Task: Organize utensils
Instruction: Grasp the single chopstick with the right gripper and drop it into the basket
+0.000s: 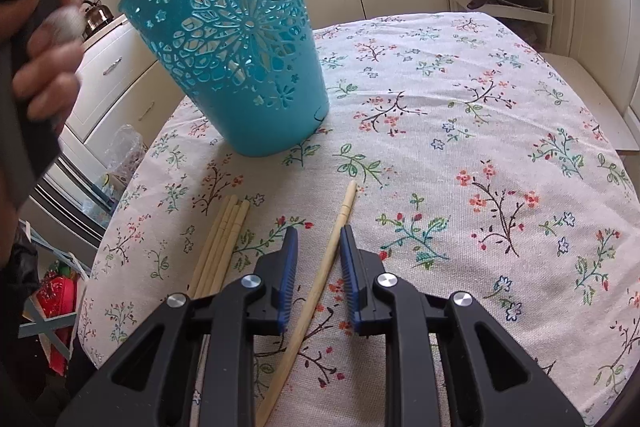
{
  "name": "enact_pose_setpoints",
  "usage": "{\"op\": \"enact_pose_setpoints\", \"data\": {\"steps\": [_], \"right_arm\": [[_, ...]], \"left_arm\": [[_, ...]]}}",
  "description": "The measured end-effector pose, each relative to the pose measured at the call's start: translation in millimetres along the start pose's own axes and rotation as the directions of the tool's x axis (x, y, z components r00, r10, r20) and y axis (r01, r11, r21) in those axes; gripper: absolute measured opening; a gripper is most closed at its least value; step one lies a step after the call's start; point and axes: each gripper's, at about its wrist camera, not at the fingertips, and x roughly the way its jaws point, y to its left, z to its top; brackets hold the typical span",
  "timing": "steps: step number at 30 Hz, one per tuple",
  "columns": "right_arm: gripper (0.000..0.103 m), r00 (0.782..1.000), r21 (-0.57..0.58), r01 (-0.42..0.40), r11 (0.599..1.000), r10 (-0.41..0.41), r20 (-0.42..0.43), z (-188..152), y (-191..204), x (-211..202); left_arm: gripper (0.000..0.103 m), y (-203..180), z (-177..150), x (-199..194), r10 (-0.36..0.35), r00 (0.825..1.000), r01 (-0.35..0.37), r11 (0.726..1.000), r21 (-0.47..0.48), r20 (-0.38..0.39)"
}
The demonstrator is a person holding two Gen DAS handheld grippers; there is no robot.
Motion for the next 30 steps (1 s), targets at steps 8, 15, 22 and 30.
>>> {"op": "enact_pose_setpoints", "data": {"steps": [8, 15, 22, 30], "right_arm": [[0.017, 0.999, -0.024, 0.030, 0.999, -0.030, -0.016, 0, 0, -2], [0.010, 0.993, -0.159, 0.107, 0.981, -0.114, -0.034, 2, 14, 3], [0.009, 0.989, -0.230, 0.061, 0.971, -0.091, -0.121, 6, 9, 3], [0.006, 0.995, -0.101, -0.013, 0.995, 0.002, -0.103, 5, -4, -5]], "left_arm": [[0.087, 65, -50, -59, 0.171, 0.985, -0.167, 0.979, -0.120, 0.021], [0.087, 105, -122, -28, 0.183, 0.957, -0.232, 0.949, -0.214, -0.224], [0.088, 99, -147, -17, 0.162, 0.949, -0.214, 0.960, -0.178, -0.271], [0.090, 104, -154, -5, 0.137, 0.936, -0.214, 0.953, -0.215, -0.325]]}}
